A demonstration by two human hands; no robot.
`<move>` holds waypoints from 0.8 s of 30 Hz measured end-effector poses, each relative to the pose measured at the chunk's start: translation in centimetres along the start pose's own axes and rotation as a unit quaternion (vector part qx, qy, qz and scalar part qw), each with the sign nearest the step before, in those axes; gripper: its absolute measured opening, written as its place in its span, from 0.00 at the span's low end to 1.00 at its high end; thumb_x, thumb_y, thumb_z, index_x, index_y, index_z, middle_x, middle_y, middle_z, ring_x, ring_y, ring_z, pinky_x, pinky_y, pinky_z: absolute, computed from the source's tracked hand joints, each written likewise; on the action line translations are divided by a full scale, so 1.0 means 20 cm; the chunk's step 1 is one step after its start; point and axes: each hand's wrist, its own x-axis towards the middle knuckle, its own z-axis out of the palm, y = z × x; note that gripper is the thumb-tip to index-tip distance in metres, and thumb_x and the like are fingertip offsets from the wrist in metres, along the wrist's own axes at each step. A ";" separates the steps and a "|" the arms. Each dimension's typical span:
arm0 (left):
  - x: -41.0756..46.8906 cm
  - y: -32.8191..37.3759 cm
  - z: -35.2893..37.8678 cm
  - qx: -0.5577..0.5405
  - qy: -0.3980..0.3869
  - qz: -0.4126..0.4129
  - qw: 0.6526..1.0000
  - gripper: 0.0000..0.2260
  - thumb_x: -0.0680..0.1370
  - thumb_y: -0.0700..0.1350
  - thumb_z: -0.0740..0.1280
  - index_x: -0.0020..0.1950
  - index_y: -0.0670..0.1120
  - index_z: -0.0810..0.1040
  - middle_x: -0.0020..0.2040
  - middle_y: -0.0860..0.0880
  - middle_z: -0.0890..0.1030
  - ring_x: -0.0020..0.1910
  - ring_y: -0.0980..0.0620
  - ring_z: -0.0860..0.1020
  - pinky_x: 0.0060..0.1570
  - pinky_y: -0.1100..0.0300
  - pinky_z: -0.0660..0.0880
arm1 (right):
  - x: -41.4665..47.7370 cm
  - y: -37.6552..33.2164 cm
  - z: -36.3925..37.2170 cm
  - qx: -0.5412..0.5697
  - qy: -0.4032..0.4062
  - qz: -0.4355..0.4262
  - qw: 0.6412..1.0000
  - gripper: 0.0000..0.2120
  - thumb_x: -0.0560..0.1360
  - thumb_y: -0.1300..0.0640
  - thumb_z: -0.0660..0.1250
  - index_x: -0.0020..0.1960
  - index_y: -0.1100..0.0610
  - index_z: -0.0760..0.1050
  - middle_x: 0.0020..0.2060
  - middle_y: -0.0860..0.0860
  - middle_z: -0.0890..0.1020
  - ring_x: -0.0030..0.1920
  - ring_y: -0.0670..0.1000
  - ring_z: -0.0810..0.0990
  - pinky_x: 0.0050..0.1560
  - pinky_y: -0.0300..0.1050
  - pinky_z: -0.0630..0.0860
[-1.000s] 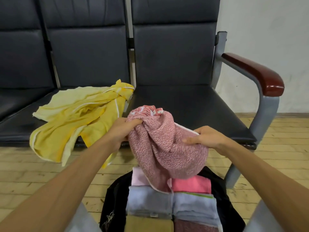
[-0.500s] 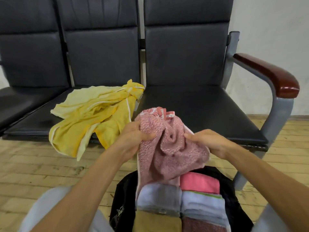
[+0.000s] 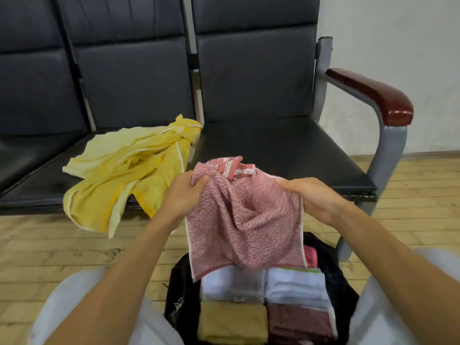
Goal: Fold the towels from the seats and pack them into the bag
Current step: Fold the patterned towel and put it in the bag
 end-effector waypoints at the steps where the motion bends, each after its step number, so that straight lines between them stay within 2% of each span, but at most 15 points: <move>1: -0.01 0.01 0.00 -0.062 0.016 -0.040 0.997 0.09 0.81 0.46 0.64 0.49 0.43 0.82 0.43 0.51 0.82 0.43 0.53 0.78 0.39 0.61 0.72 | -0.01 0.00 0.00 -0.015 -0.017 0.009 1.000 0.14 0.72 0.51 0.73 0.51 0.61 0.84 0.45 0.54 0.86 0.48 0.52 0.85 0.49 0.45 0.79; 4: -0.03 0.06 0.00 -0.220 0.049 -0.161 0.961 0.08 0.78 0.47 0.69 0.46 0.43 0.81 0.41 0.50 0.83 0.39 0.54 0.81 0.34 0.62 0.75 | -0.01 0.04 0.02 -0.064 -0.054 0.042 0.996 0.08 0.74 0.62 0.71 0.51 0.65 0.83 0.46 0.57 0.86 0.45 0.52 0.85 0.40 0.40 0.79; 6: -0.03 0.07 0.00 -0.277 0.060 -0.209 0.936 0.06 0.76 0.46 0.71 0.45 0.43 0.81 0.42 0.48 0.83 0.40 0.52 0.82 0.34 0.62 0.76 | -0.02 0.06 0.02 -0.077 -0.048 0.047 0.995 0.06 0.74 0.66 0.66 0.46 0.67 0.81 0.42 0.58 0.84 0.41 0.51 0.81 0.38 0.40 0.76; 8: -0.04 0.07 0.00 -0.306 0.067 -0.239 0.919 0.09 0.74 0.45 0.73 0.48 0.41 0.80 0.45 0.45 0.84 0.44 0.49 0.82 0.38 0.58 0.78 | -0.01 0.06 0.02 -0.063 -0.011 0.044 0.997 0.04 0.72 0.68 0.61 0.39 0.63 0.72 0.38 0.59 0.72 0.41 0.55 0.70 0.40 0.45 0.69; 10: -0.03 0.05 0.02 -0.305 0.066 -0.246 0.918 0.10 0.74 0.46 0.73 0.50 0.40 0.80 0.47 0.43 0.84 0.47 0.46 0.83 0.44 0.55 0.80 | 0.01 0.07 0.01 -0.019 0.015 0.049 0.999 0.06 0.69 0.68 0.59 0.39 0.58 0.66 0.41 0.57 0.65 0.42 0.55 0.64 0.40 0.49 0.65; 11: -0.03 0.05 0.03 -0.294 0.059 -0.246 0.922 0.10 0.74 0.46 0.73 0.50 0.41 0.80 0.48 0.43 0.84 0.47 0.46 0.83 0.46 0.54 0.80 | 0.00 0.08 0.01 -0.005 0.018 0.054 0.998 0.06 0.70 0.67 0.59 0.39 0.58 0.66 0.41 0.57 0.66 0.42 0.56 0.65 0.40 0.49 0.65; 13: -0.04 0.05 0.05 -0.280 0.033 -0.237 0.930 0.11 0.75 0.47 0.72 0.53 0.41 0.80 0.48 0.44 0.84 0.47 0.46 0.83 0.45 0.55 0.80 | -0.01 0.09 0.02 0.001 0.003 0.068 0.998 0.03 0.73 0.64 0.62 0.41 0.63 0.72 0.41 0.58 0.74 0.42 0.56 0.73 0.40 0.48 0.69; 15: -0.05 0.06 0.08 -0.280 -0.006 -0.216 0.936 0.12 0.76 0.46 0.71 0.57 0.41 0.80 0.49 0.44 0.85 0.46 0.48 0.84 0.40 0.59 0.79 | -0.01 0.09 0.02 -0.017 -0.034 0.092 0.995 0.11 0.75 0.57 0.69 0.48 0.66 0.80 0.45 0.55 0.84 0.45 0.54 0.84 0.43 0.44 0.76; 16: -0.05 0.07 0.09 -0.279 -0.022 -0.205 0.938 0.12 0.77 0.45 0.70 0.58 0.41 0.80 0.50 0.45 0.85 0.46 0.49 0.84 0.38 0.61 0.79 | -0.01 0.10 0.03 -0.043 -0.048 0.103 0.993 0.12 0.74 0.54 0.72 0.50 0.64 0.82 0.46 0.54 0.86 0.46 0.54 0.85 0.45 0.45 0.79; 19: -0.06 0.08 0.12 -0.273 -0.042 -0.205 0.939 0.12 0.78 0.43 0.69 0.60 0.42 0.78 0.51 0.44 0.84 0.46 0.50 0.84 0.37 0.62 0.79 | 0.00 0.11 0.05 -0.111 -0.029 0.111 0.987 0.11 0.73 0.55 0.74 0.51 0.62 0.83 0.46 0.55 0.86 0.48 0.54 0.85 0.49 0.47 0.80; 22: -0.06 0.07 0.12 -0.270 -0.044 -0.219 0.937 0.12 0.77 0.42 0.69 0.60 0.42 0.78 0.51 0.44 0.84 0.47 0.48 0.84 0.40 0.58 0.79 | 0.00 0.08 0.05 -0.036 0.014 0.065 0.997 0.06 0.76 0.61 0.69 0.51 0.63 0.81 0.47 0.56 0.85 0.50 0.55 0.83 0.47 0.46 0.78; 24: -0.06 0.07 0.12 -0.273 -0.043 -0.228 0.934 0.09 0.77 0.41 0.69 0.57 0.43 0.78 0.50 0.44 0.84 0.47 0.47 0.83 0.41 0.57 0.79 | 0.00 0.04 0.02 0.038 0.041 0.014 0.998 0.07 0.78 0.62 0.66 0.52 0.62 0.81 0.47 0.57 0.85 0.51 0.55 0.83 0.50 0.48 0.78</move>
